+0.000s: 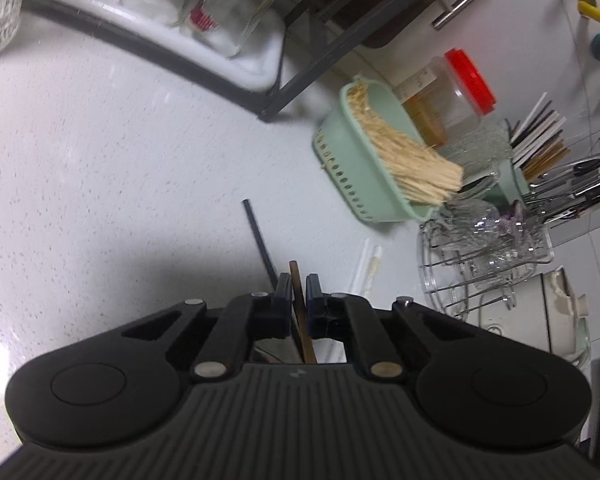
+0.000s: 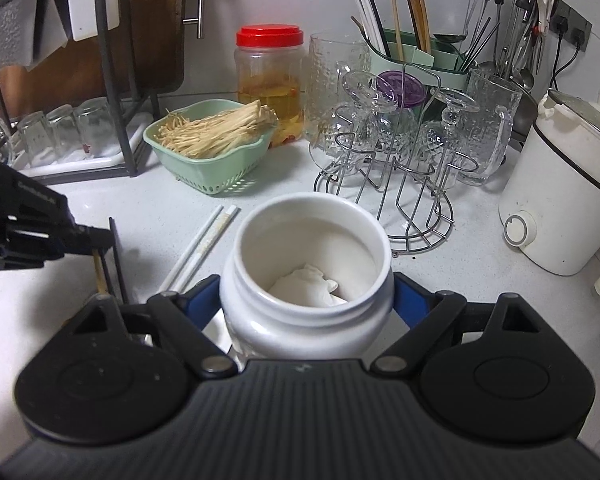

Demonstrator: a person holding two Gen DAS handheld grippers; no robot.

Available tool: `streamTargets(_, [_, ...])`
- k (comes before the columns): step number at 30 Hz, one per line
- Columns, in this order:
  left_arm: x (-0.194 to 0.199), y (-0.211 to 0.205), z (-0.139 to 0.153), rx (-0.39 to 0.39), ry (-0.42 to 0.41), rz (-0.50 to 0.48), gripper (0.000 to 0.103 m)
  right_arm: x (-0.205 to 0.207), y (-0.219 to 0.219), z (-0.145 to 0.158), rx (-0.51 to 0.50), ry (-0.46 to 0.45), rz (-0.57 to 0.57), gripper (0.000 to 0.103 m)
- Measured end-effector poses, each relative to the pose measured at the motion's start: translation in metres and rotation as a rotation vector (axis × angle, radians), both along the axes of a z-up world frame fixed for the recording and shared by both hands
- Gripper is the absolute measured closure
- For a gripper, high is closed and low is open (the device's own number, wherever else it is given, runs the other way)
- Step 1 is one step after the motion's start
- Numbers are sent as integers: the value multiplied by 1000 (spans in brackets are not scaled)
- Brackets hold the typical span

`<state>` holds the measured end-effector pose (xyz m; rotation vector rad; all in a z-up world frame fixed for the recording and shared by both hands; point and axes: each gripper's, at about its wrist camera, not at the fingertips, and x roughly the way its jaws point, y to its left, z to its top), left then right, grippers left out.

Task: Organize utensils
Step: 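Lift the wooden chopstick with the left gripper and lower it into the white mug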

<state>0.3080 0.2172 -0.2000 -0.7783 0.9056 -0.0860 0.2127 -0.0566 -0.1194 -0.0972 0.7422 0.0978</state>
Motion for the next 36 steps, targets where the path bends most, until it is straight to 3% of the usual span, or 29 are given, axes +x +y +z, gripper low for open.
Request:
streamTargets(10, [-13,-4,59,92,-83,-38,98,3,1,1,-7,17,-3,12])
streamTargets(20, [-7,-23,90,155,-122,-103,98,3,0,1,-5,26,8,12])
streamTargets(36, [1,-67,153,279,-200,-315,98,-5,2,0,1,20,45,12])
